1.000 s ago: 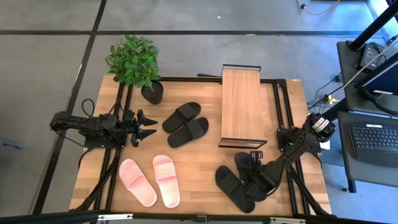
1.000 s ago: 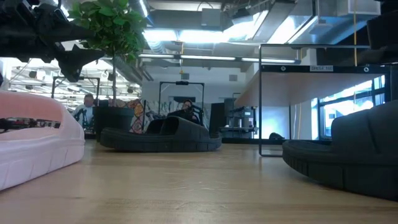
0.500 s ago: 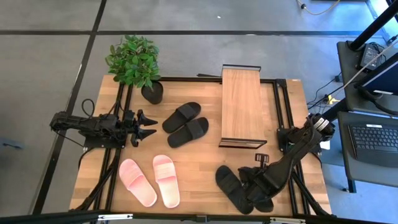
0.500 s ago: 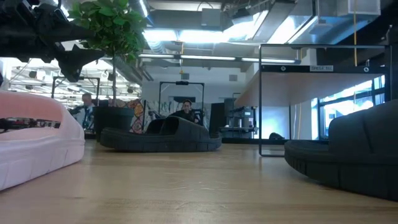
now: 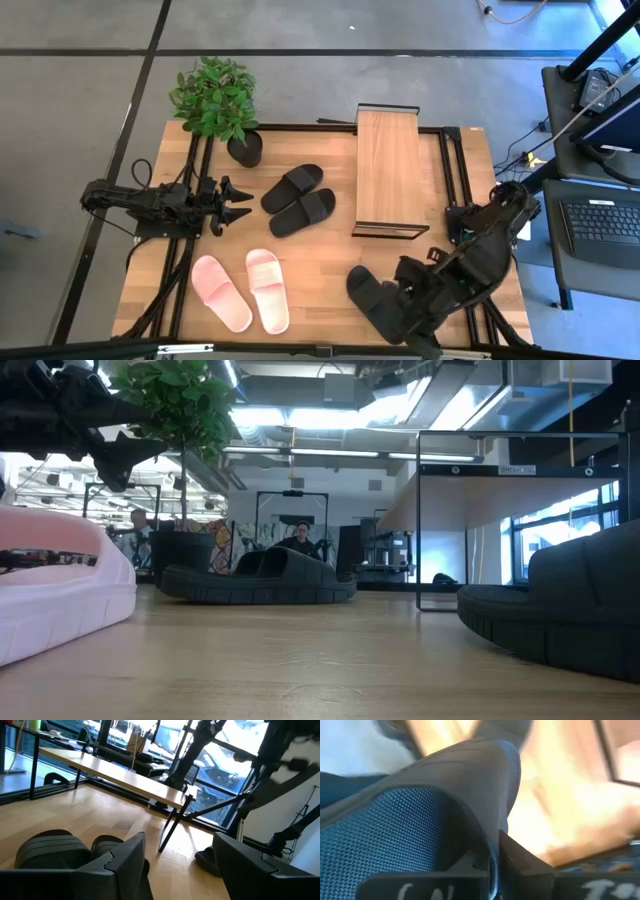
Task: Pick and place slides into the shelf
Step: Put the black slide on the shelf
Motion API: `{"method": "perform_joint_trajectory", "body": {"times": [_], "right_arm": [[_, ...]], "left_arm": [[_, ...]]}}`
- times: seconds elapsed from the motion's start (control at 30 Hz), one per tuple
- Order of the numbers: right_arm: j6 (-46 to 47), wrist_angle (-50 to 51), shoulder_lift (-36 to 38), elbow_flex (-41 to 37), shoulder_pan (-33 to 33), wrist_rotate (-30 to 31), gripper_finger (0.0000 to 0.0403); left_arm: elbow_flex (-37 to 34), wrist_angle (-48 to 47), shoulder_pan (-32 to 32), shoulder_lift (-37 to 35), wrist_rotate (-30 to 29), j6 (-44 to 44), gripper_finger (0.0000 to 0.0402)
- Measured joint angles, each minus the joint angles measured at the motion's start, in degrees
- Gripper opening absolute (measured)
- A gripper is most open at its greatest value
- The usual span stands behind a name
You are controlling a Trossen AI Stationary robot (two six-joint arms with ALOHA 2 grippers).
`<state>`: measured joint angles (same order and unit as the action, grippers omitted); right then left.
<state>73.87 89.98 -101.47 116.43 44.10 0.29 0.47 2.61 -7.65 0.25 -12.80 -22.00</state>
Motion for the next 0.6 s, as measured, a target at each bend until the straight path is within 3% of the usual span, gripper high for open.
{"method": "perform_joint_trajectory", "body": {"times": [0.1,0.2,0.4,0.6], "right_arm": [[2.5,0.0,0.1,5.7,-0.5,3.0,0.0013],[2.3,0.1,0.1,9.6,-1.8,10.2,0.0013],[-10.1,0.0,0.5,13.9,-5.9,25.8,0.0013],[-21.7,0.1,3.4,14.0,-14.6,41.2,0.0013]], "left_arm": [[0.0,0.0,0.0,0.0,0.0,0.0,0.0223],[0.0,0.2,0.0,0.0,0.0,-0.4,0.0223],[0.0,2.5,0.0,0.0,0.0,-4.8,0.0223],[0.0,4.6,0.0,0.0,0.3,-10.7,0.0223]]}}
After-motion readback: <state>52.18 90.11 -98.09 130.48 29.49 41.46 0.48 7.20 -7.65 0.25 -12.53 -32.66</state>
